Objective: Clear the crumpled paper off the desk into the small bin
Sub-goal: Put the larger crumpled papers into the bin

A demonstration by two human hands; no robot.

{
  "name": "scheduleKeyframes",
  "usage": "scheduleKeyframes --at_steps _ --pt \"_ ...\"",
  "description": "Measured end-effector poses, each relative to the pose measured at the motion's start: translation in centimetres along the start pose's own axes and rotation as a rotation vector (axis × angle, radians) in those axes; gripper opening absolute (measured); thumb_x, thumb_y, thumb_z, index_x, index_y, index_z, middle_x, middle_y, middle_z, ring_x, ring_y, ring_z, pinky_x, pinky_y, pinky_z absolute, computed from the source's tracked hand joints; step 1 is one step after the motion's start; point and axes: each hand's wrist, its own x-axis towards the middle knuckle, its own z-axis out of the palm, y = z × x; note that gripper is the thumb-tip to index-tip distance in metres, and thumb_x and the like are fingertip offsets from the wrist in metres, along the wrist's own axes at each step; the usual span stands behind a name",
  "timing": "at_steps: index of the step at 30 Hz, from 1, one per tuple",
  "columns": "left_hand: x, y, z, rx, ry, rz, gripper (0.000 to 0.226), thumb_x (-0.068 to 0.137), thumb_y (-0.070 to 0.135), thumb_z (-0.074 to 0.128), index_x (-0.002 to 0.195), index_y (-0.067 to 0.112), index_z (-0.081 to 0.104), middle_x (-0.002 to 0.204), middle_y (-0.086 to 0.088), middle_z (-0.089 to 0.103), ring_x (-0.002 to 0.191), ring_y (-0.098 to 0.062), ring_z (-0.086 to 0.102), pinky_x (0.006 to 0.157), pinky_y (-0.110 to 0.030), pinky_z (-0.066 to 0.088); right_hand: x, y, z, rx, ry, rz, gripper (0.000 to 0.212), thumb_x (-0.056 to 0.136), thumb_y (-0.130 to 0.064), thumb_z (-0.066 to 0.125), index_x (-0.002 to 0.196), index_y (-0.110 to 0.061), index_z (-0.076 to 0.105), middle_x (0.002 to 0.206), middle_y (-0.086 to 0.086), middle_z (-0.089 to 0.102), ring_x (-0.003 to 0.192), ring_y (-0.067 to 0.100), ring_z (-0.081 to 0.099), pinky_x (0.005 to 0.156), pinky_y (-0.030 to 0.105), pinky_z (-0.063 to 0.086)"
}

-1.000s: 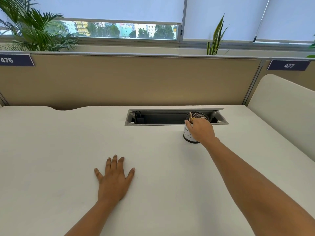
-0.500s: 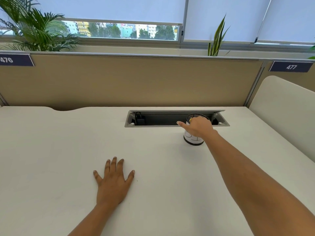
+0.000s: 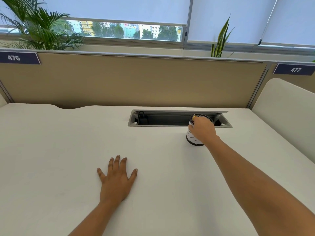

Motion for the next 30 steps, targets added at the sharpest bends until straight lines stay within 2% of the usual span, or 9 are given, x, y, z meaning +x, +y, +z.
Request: scheduleKeyframes --at_steps 3,5,9,12,14,19,22,25,30 --pt "0.0 0.0 -0.1 -0.004 -0.004 -0.001 0.062 0.093 0.056 0.025 0.146 0.026 0.016 0.159 0.003 0.010 0.148 -0.016 0.003 0.116 -0.056 0.005 -0.4 -0.2 -0.5 0.012 0.035 -0.008 0.019 0.091 -0.018 0.047 0.080 -0.004 0.054 0.094 0.018 0.066 0.089 0.032 0.060 0.066 0.031 0.038" --pt "0.0 0.0 -0.1 -0.003 -0.002 0.000 0.062 0.093 0.056 0.025 0.146 0.026 0.016 0.159 0.003 0.010 0.148 -0.015 0.004 0.116 -0.056 0.005 -0.8 -0.1 -0.6 0.018 0.073 -0.025 0.023 0.091 -0.019 0.049 0.087 0.000 0.059 0.095 0.018 0.066 0.091 0.031 0.059 0.068 0.032 0.041" --pt "-0.2 0.0 -0.2 -0.011 0.002 0.008 0.060 0.094 0.054 0.026 0.146 0.026 0.018 0.159 0.004 0.011 0.148 -0.014 0.005 0.117 -0.054 0.005 -2.2 -0.2 -0.4 0.056 0.132 -0.079 0.024 0.089 -0.016 0.050 0.102 0.002 0.061 0.106 0.017 0.063 0.106 0.031 0.053 0.090 0.036 0.042" --pt "-0.6 -0.2 -0.3 -0.014 0.008 0.021 0.058 0.095 0.053 0.026 0.146 0.026 0.019 0.159 0.005 0.011 0.147 -0.013 0.005 0.118 -0.051 0.005 -3.8 -0.5 0.0 0.071 0.177 -0.152 0.032 0.086 -0.010 0.054 0.115 0.002 0.058 0.127 0.019 0.057 0.127 0.031 0.044 0.110 0.039 0.033" --pt "-1.1 -0.4 -0.4 -0.009 0.010 0.033 0.058 0.095 0.052 0.026 0.146 0.027 0.018 0.159 0.006 0.011 0.147 -0.012 0.005 0.119 -0.049 0.004 -5.3 -0.9 0.6 0.063 0.168 -0.182 0.035 0.086 -0.011 0.056 0.119 0.001 0.057 0.135 0.019 0.052 0.133 0.031 0.039 0.115 0.042 0.029" --pt "-2.9 -1.3 -0.7 -0.023 0.032 0.071 0.056 0.096 0.050 0.028 0.146 0.027 0.021 0.159 0.006 0.014 0.147 -0.011 0.008 0.121 -0.041 0.005 -10.1 -1.9 3.2 0.078 -0.065 -0.136 0.041 0.092 -0.029 0.051 0.130 -0.013 0.047 0.148 0.008 0.037 0.140 0.023 0.028 0.116 0.038 0.022" --pt "-4.3 -2.1 -0.9 -0.050 0.034 0.083 0.055 0.096 0.049 0.029 0.146 0.027 0.022 0.159 0.006 0.014 0.147 -0.011 0.008 0.121 -0.038 0.005 -13.1 -3.4 4.8 0.148 -0.214 -0.065 0.045 0.095 -0.036 0.042 0.135 -0.015 0.040 0.152 0.005 0.028 0.142 0.020 0.021 0.117 0.040 0.020" --pt "-5.9 -3.1 -1.3 -0.072 0.039 0.089 0.054 0.096 0.048 0.031 0.145 0.027 0.024 0.158 0.006 0.016 0.147 -0.010 0.009 0.121 -0.035 0.006 -15.5 -5.7 5.7 0.210 -0.268 -0.029 0.049 0.097 -0.040 0.035 0.140 -0.017 0.033 0.154 0.003 0.024 0.144 0.017 0.017 0.118 0.046 0.012" --pt "-9.2 -6.0 -2.2 -0.084 0.049 0.035 0.054 0.095 0.050 0.033 0.144 0.030 0.025 0.158 0.008 0.016 0.147 -0.009 0.009 0.121 -0.035 0.005 -18.2 -10.9 5.7 0.263 -0.355 -0.147 0.053 0.096 -0.047 0.033 0.142 -0.021 0.029 0.156 0.000 0.018 0.145 0.015 0.010 0.117 0.052 0.004"
